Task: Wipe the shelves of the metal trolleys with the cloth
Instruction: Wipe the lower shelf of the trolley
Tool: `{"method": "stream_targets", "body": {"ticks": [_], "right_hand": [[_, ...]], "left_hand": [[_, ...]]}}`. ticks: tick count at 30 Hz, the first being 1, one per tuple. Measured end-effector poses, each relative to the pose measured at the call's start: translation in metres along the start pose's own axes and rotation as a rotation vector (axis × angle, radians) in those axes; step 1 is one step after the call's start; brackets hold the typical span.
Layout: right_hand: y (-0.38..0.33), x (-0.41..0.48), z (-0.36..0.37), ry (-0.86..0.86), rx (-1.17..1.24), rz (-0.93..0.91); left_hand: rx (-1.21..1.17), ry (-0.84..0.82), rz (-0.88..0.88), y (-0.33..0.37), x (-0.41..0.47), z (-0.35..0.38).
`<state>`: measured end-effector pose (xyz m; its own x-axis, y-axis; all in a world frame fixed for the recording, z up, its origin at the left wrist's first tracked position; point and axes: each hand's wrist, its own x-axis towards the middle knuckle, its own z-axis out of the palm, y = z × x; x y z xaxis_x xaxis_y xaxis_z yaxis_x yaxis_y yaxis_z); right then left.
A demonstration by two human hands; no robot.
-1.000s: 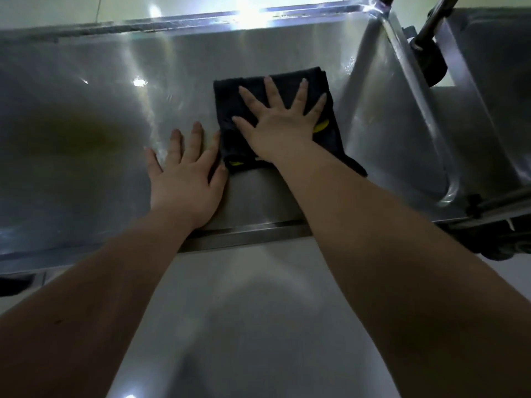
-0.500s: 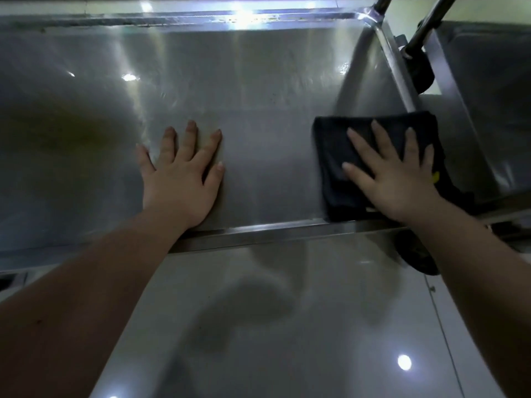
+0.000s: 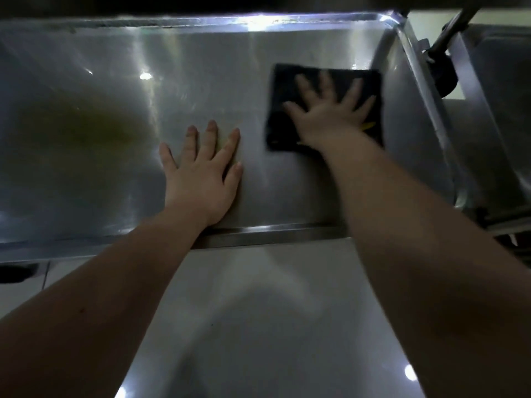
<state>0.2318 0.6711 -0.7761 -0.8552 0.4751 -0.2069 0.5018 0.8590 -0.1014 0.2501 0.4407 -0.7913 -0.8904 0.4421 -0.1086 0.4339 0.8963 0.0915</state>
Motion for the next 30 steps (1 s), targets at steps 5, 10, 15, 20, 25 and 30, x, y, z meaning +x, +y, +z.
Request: {"method": "stream_targets", "body": {"ticks": [5, 10, 15, 20, 25, 30], "right_hand": [[-0.021, -0.024, 0.015, 0.029, -0.079, -0.275], [0.092, -0.011, -0.010, 0.000, -0.026, 0.047], [0.110, -0.110, 0.008, -0.021, -0.066, 0.016], [0.105, -0.125, 0.011, -0.040, -0.063, 0.034], [0.101, -0.122, 0.014, -0.026, -0.084, 0.042], [0.066, -0.130, 0.013, -0.066, -0.048, 0.168]], "left_hand": [[0.005, -0.014, -0.003, -0.001, -0.002, -0.001], [-0.016, -0.009, -0.004, 0.001, -0.002, -0.001], [0.006, 0.000, 0.001, 0.003, -0.002, 0.001], [-0.120, -0.074, 0.048, -0.010, -0.002, -0.010], [-0.013, 0.074, 0.126, -0.109, -0.007, -0.036], [0.047, -0.017, -0.067, -0.176, -0.037, -0.022]]}}
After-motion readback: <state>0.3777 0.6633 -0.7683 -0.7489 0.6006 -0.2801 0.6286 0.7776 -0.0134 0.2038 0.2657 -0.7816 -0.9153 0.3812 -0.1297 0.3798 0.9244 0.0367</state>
